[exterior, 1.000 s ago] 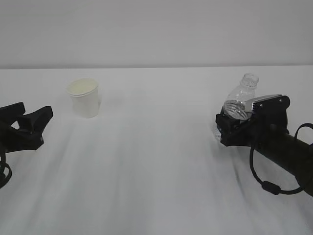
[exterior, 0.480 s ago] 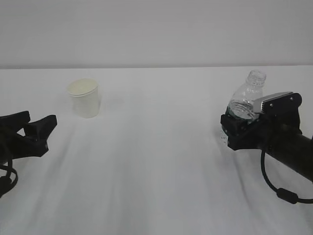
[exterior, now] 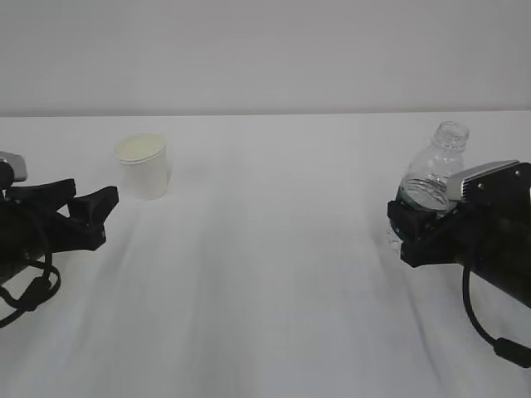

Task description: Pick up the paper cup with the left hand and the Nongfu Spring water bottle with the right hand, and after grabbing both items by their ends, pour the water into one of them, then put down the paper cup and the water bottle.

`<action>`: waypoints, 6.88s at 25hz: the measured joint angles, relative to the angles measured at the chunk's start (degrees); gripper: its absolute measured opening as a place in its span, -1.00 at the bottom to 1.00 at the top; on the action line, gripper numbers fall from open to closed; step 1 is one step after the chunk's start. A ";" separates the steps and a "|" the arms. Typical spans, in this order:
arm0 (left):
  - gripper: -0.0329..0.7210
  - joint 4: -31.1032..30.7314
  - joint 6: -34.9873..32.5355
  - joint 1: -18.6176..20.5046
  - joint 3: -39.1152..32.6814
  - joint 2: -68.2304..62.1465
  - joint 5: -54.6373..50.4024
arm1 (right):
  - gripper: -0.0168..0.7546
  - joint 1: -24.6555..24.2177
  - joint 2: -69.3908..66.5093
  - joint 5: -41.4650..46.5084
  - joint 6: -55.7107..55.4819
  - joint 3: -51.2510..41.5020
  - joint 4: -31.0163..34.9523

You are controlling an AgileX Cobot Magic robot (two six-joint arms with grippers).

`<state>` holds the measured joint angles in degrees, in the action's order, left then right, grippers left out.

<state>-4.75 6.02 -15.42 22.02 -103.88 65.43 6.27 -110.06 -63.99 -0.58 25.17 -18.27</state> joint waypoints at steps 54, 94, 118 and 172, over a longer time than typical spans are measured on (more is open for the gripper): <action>0.92 1.24 0.00 -0.21 23.07 -24.38 0.08 | 0.13 0.00 5.46 0.08 -1.90 -2.58 -3.85; 0.92 3.02 0.00 -0.11 36.92 -33.60 0.12 | 0.13 0.00 5.55 0.08 -2.02 -2.58 -3.85; 0.57 3.46 0.00 -0.11 38.87 -33.94 0.12 | 0.13 0.00 5.55 0.08 -2.02 -2.58 -3.85; 0.23 -49.35 23.45 -7.61 28.18 -18.52 0.22 | 0.12 0.00 7.51 1.32 -2.02 -2.58 -4.97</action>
<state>-54.10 29.47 -23.03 50.20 -122.39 65.66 6.27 -102.55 -62.67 -2.60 22.59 -23.23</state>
